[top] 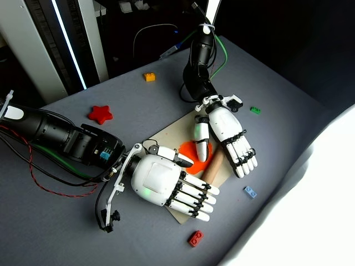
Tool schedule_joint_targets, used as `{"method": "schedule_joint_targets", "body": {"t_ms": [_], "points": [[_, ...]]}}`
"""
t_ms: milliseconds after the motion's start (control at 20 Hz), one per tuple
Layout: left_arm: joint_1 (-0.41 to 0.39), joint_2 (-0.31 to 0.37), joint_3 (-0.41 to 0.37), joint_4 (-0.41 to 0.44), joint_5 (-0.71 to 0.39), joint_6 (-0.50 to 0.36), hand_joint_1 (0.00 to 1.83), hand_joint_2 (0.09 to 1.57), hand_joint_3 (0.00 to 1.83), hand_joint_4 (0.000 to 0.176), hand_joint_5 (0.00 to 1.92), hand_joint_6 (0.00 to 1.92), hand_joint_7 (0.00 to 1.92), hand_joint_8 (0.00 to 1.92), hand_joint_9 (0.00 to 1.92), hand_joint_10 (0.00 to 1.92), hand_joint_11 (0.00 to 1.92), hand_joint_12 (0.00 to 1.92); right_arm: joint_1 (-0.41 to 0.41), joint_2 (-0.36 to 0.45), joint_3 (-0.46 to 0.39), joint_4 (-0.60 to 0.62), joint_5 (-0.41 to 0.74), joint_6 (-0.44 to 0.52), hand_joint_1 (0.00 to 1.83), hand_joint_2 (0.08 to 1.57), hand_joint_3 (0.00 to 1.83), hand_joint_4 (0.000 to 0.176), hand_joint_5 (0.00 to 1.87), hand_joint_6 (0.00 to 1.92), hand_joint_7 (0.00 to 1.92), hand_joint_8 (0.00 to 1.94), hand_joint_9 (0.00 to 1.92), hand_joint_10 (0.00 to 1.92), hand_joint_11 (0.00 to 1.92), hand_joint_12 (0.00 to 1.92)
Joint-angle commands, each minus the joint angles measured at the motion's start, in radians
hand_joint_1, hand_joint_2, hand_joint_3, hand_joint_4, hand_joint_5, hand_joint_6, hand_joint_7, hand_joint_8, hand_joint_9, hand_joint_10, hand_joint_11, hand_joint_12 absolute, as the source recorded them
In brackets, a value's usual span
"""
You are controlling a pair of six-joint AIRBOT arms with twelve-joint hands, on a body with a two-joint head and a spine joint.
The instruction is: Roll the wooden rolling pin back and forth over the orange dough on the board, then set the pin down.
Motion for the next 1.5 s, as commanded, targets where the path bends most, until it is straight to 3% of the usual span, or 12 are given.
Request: {"method": "schedule_joint_targets", "body": {"t_ms": [0, 50, 450, 850, 950, 1300, 1450], "points": [[0.005, 0.003, 0.006, 0.0, -0.041, -0.011, 0.0, 1.34, 0.0, 0.0, 0.14, 0.02, 0.13, 0.0, 0.08, 0.01, 0.04, 0.05, -0.002, 0.003, -0.004, -0.025, 0.065, 0.003, 0.0, 1.43, 0.0, 0.0, 0.12, 0.05, 0.14, 0.04, 0.07, 0.02, 0.0, 0.0], [0.005, 0.003, 0.006, 0.0, -0.041, -0.01, 0.0, 1.35, 0.0, 0.0, 0.17, 0.01, 0.15, 0.0, 0.1, 0.01, 0.01, 0.18, -0.002, 0.003, -0.004, -0.025, 0.065, 0.004, 0.0, 1.43, 0.0, 0.0, 0.12, 0.05, 0.13, 0.03, 0.06, 0.02, 0.0, 0.0], [0.006, 0.003, 0.011, -0.001, -0.034, -0.011, 0.0, 1.35, 0.0, 0.0, 0.14, 0.0, 0.12, 0.0, 0.08, 0.0, 0.0, 0.13, -0.005, 0.002, -0.01, -0.025, 0.065, 0.004, 0.0, 1.43, 0.0, 0.0, 0.14, 0.05, 0.15, 0.03, 0.07, 0.02, 0.0, 0.0], [0.002, 0.004, 0.007, -0.001, -0.033, -0.023, 0.0, 1.36, 0.0, 0.0, 0.23, 0.01, 0.2, 0.01, 0.16, 0.01, 0.0, 0.33, -0.006, 0.002, -0.034, 0.007, 0.077, 0.001, 0.0, 1.42, 0.0, 0.0, 0.2, 0.07, 0.23, 0.05, 0.15, 0.05, 0.03, 0.03], [0.002, 0.004, 0.003, -0.001, -0.033, -0.027, 0.0, 1.36, 0.0, 0.0, 0.22, 0.0, 0.2, 0.0, 0.15, 0.01, 0.0, 0.31, -0.009, 0.002, -0.044, 0.008, 0.082, -0.012, 0.0, 1.42, 0.0, 0.0, 0.21, 0.07, 0.26, 0.01, 0.18, 0.05, 0.0, 0.29], [0.011, 0.013, -0.019, 0.0, -0.046, -0.027, 0.0, 1.36, 0.0, 0.0, 0.25, 0.01, 0.22, 0.0, 0.17, 0.01, 0.0, 0.35, -0.012, 0.003, -0.061, 0.008, 0.104, -0.031, 0.0, 1.41, 0.0, 0.0, 0.21, 0.07, 0.27, 0.01, 0.2, 0.06, 0.0, 0.41], [0.016, 0.025, -0.039, 0.001, -0.053, -0.021, 0.0, 1.35, 0.0, 0.0, 0.25, 0.0, 0.23, 0.0, 0.18, 0.01, 0.0, 0.37, -0.017, 0.004, -0.069, 0.008, 0.113, -0.036, 0.0, 1.42, 0.0, 0.0, 0.21, 0.06, 0.27, 0.01, 0.2, 0.06, 0.0, 0.38]]}}
